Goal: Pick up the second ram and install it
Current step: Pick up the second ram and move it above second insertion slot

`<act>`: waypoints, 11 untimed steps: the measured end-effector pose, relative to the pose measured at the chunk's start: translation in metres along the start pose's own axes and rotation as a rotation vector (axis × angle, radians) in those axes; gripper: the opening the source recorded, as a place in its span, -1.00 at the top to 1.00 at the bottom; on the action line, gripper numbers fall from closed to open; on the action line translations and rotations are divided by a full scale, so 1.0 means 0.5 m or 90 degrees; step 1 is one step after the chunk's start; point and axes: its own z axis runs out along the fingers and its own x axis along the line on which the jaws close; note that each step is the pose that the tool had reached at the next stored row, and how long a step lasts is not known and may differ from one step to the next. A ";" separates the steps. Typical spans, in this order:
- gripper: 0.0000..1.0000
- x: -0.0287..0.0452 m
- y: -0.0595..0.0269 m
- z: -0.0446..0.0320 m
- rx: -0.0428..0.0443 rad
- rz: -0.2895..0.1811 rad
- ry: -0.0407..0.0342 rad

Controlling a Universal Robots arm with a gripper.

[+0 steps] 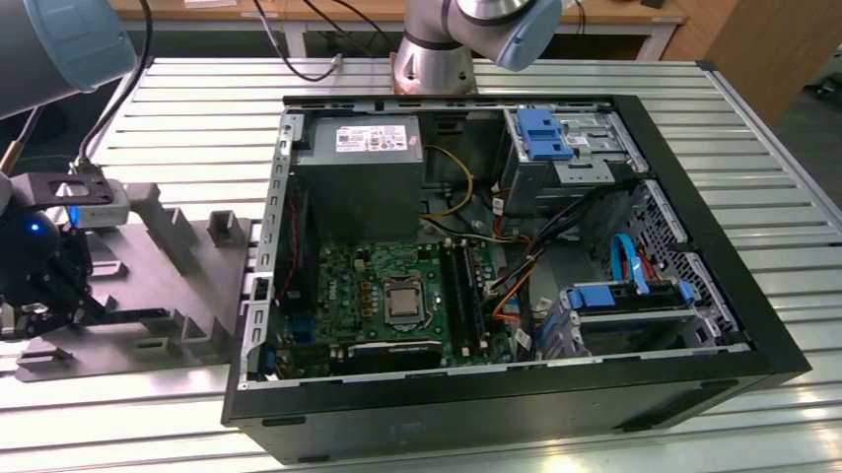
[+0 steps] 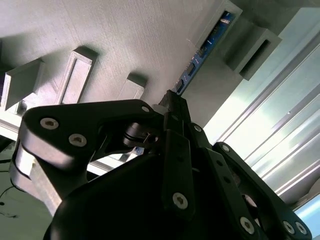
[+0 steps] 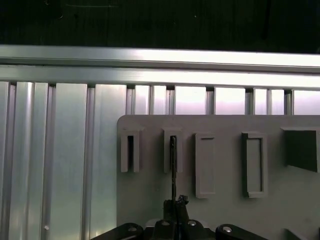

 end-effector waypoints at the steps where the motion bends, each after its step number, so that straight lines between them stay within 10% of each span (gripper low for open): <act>1: 0.76 0.000 0.000 -0.003 0.0000 0.000 0.0000; 11: 0.76 -0.001 0.000 -0.033 0.0000 0.000 0.0000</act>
